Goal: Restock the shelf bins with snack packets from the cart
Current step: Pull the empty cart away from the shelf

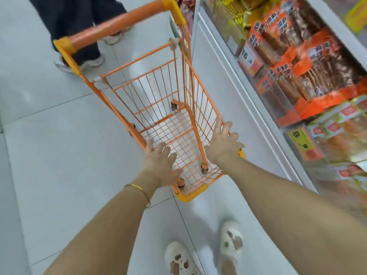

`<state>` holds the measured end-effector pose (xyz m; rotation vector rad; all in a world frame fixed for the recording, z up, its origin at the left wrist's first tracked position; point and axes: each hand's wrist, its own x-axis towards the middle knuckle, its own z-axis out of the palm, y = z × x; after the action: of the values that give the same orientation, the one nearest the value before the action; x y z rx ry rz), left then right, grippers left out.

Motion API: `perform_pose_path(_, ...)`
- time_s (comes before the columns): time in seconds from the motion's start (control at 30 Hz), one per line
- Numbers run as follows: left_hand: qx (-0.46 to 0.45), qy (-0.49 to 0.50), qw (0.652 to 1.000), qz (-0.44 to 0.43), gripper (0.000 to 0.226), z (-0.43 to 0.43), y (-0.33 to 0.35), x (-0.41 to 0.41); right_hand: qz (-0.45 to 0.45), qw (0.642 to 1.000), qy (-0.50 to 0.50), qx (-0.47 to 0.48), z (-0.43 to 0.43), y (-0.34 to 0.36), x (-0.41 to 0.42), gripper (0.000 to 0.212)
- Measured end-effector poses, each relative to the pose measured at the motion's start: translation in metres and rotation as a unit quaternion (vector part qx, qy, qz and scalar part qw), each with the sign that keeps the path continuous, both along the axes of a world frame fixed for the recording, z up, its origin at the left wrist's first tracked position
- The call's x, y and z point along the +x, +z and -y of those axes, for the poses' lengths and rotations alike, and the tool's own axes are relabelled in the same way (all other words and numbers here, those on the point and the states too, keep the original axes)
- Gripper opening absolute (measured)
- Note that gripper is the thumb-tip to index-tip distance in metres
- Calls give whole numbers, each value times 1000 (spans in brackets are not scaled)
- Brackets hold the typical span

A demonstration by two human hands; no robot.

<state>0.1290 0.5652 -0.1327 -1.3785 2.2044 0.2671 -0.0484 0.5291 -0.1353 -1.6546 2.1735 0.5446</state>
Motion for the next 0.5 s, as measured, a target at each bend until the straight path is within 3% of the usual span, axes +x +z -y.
perform_pose_path(0.5,-19,-44,999,3,69,212,-4,-35,-17,1000,-18,10,200,2,-39,102)
